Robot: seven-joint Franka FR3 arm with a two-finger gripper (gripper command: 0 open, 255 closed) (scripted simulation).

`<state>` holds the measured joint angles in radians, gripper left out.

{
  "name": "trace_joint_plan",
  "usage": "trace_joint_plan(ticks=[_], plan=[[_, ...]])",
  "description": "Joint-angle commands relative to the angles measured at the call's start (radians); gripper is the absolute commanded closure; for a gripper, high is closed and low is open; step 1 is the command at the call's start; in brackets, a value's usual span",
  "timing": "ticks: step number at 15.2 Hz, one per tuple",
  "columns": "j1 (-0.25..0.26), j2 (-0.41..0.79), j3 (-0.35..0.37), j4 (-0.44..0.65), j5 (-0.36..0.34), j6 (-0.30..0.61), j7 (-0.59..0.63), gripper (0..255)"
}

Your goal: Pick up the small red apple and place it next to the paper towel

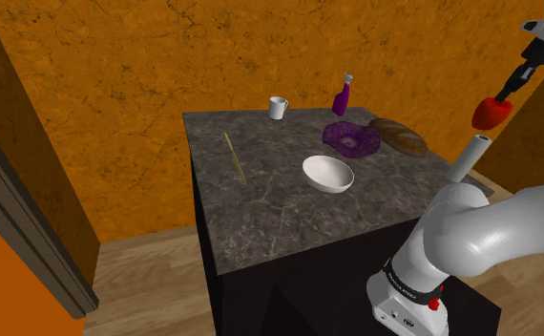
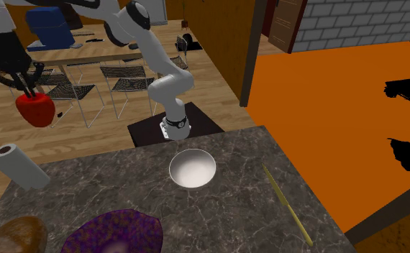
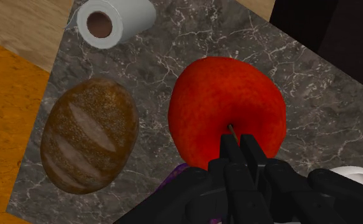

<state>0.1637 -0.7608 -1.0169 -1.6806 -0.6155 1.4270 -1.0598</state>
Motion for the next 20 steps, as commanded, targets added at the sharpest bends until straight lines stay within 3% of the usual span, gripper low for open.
trace_joint_plan(ticks=[1,20], plan=[[-0.004,-0.011,-0.009,-0.025,-0.009,0.021,0.000,255],[-0.076,-0.115,-0.064,-0.311,-0.099,0.218,0.053,255]])
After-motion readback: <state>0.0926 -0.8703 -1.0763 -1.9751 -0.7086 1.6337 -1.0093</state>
